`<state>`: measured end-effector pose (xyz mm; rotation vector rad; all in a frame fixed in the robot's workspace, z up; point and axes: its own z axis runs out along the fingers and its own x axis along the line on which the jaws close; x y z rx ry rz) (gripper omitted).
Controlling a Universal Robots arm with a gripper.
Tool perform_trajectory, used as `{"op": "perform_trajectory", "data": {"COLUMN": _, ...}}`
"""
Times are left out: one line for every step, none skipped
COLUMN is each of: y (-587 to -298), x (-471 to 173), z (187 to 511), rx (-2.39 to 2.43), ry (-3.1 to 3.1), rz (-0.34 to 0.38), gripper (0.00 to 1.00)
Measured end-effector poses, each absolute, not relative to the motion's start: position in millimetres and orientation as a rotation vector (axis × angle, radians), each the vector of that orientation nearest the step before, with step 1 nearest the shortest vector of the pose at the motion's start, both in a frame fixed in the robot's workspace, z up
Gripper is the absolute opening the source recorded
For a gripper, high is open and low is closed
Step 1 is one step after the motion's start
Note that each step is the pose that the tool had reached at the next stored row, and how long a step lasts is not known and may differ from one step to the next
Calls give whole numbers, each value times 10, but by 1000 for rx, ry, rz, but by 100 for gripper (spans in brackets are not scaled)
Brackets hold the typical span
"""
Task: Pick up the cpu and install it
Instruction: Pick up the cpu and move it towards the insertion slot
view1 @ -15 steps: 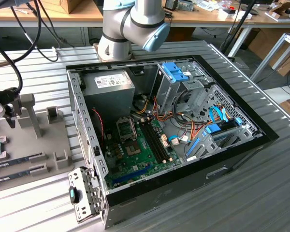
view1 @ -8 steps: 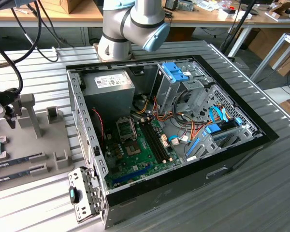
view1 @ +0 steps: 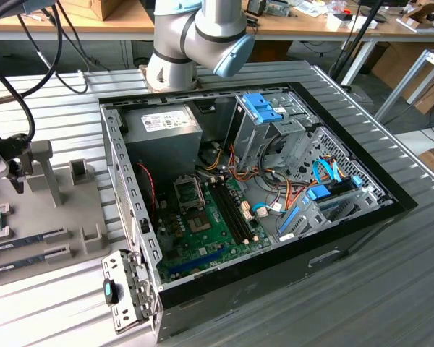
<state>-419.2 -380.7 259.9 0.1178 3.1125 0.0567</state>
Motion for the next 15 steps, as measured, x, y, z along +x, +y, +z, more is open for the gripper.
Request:
{"op": "perform_trajectory", "data": {"y": -3807, "x": -4192, "z": 2597, "rx": 118, "ry": 3112, "rz": 57, "gripper": 72}}
{"op": "perform_trajectory", "data": {"y": -3807, "x": -4192, "z": 2595, "rx": 118, "ry": 3113, "rz": 57, "gripper": 72}}
{"op": "perform_trajectory", "data": {"y": -3807, "x": -4192, "z": 2590, "rx": 118, "ry": 3112, "rz": 57, "gripper": 72}}
{"op": "perform_trajectory", "data": {"y": -3807, "x": -4192, "z": 2586, "rx": 118, "ry": 3112, "rz": 57, "gripper": 72}}
{"op": "perform_trajectory", "data": {"y": -3807, "x": -4192, "z": 2585, "rx": 118, "ry": 3113, "rz": 57, "gripper": 72}}
{"op": "perform_trajectory", "data": {"y": -3807, "x": -4192, "z": 2583, "rx": 118, "ry": 3112, "rz": 57, "gripper": 72}}
{"op": "perform_trajectory", "data": {"y": -3807, "x": -4192, "z": 2579, "rx": 118, "ry": 3112, "rz": 57, "gripper": 72}}
{"op": "perform_trajectory", "data": {"y": -3807, "x": -4192, "z": 2577, "rx": 118, "ry": 3113, "rz": 57, "gripper": 72}}
{"op": "perform_trajectory", "data": {"y": -3807, "x": -4192, "z": 2575, "rx": 118, "ry": 3112, "rz": 57, "gripper": 72}}
{"op": "perform_trajectory", "data": {"y": -3807, "x": -4192, "z": 2571, "rx": 118, "ry": 3112, "rz": 57, "gripper": 72}}
{"op": "perform_trajectory", "data": {"y": -3807, "x": -4192, "z": 2569, "rx": 118, "ry": 3112, "rz": 57, "gripper": 72}}
{"op": "perform_trajectory", "data": {"y": -3807, "x": -4192, "z": 2566, "rx": 118, "ry": 3112, "rz": 57, "gripper": 72}}
{"op": "perform_trajectory", "data": {"y": -3807, "x": -4192, "z": 2564, "rx": 118, "ry": 3113, "rz": 57, "gripper": 72}}
{"op": "perform_trajectory", "data": {"y": -3807, "x": -4191, "z": 2562, "rx": 118, "ry": 3113, "rz": 57, "gripper": 72}}
{"op": "perform_trajectory", "data": {"y": -3807, "x": -4191, "z": 2558, "rx": 118, "ry": 3113, "rz": 57, "gripper": 72}}
